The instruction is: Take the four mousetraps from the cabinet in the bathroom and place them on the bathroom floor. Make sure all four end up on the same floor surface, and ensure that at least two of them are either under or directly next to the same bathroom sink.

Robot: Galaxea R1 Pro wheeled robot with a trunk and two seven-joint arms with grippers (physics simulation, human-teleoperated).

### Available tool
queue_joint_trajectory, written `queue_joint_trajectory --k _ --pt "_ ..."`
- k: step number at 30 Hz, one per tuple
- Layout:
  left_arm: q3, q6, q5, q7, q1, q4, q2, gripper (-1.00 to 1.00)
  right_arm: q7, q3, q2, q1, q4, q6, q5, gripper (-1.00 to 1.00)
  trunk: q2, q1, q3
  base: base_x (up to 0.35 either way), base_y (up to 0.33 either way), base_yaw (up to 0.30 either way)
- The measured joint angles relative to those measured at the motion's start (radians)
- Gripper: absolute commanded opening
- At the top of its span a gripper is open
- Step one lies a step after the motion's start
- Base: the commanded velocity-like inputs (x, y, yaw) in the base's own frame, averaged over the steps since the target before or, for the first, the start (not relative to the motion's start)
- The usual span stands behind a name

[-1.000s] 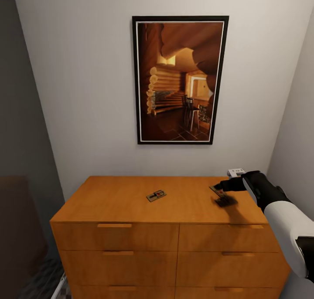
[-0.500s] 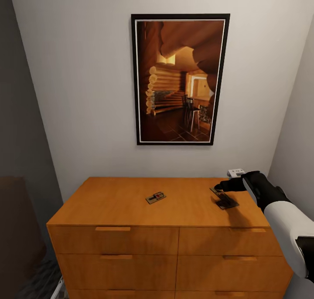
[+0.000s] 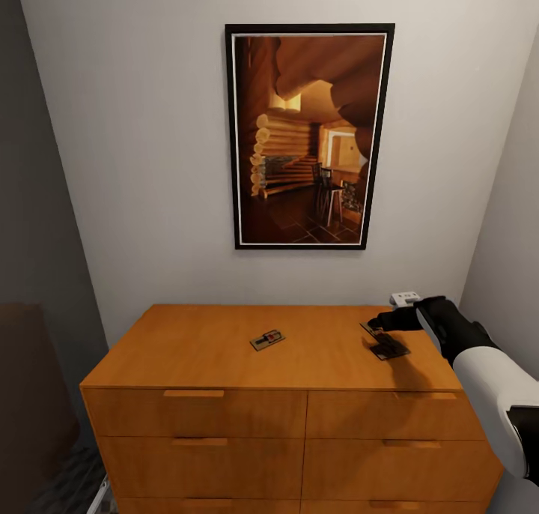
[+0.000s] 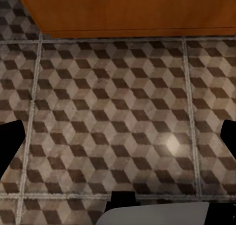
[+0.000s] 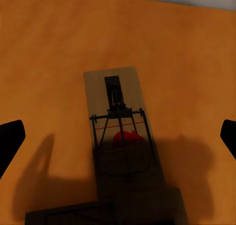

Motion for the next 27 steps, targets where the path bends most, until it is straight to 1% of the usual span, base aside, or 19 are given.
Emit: queue_joint_trajectory --k 8,19,27 --pt "-0.001 0.0 0.0 0.0 0.0 0.0 0.0 1.0 0.0 -0.001 0.001 0.0 0.025 -0.032 0.001 1.0 0.0 0.0 0.0 0.0 0.0 0.0" --pt "0.0 0.0 0.0 0.0 0.0 0.0 0.0 1.0 0.0 -0.001 0.0 0.0 0.029 -0.037 0.001 1.0 0.0 0.0 0.0 0.0 0.0 0.0" --pt "0.0 0.0 0.0 0.0 0.0 0.0 0.0 1.0 0.0 -0.001 0.0 0.0 0.03 -0.037 0.001 1.0 0.0 0.0 -0.006 0.0 0.0 0.0"
